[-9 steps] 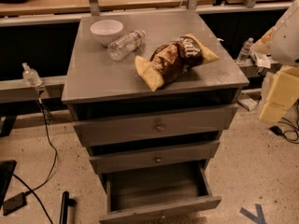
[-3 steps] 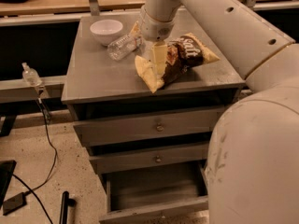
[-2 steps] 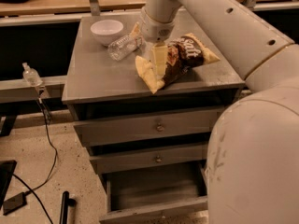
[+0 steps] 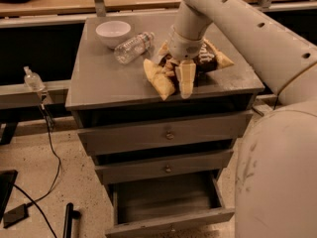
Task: Place brown chip bag into bottom drawer
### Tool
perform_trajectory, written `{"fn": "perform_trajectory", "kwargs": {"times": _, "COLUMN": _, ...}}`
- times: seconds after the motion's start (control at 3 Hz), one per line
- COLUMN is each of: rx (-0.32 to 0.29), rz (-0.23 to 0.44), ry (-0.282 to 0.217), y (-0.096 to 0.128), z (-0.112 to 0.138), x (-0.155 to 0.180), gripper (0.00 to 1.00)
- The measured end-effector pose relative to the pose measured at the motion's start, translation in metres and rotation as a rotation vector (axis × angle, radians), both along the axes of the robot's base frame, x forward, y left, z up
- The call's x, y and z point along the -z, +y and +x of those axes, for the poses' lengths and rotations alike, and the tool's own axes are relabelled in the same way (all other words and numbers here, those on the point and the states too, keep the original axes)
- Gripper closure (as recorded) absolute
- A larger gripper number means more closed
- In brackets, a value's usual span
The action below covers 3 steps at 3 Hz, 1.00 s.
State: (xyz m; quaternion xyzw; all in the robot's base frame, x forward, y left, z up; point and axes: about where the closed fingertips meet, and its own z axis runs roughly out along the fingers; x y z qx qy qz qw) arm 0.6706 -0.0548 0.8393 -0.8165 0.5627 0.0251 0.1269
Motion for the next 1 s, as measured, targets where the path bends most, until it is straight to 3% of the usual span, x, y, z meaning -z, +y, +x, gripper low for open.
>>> {"fn": "perform_trajectory", "kwargs": {"times": 0.33, "rx": 0.001, "rz": 0.004, "ry": -0.004, "y": 0.001, "z": 0.0022, "x": 0.0025, "gripper": 0.18}}
{"fn": "perform_trajectory", "kwargs": {"times": 1.0, "rx": 0.0, "rz": 0.009, "ry": -0.01, "y": 0.0049, "z": 0.0062, "x": 0.0073, "gripper": 0.64}}
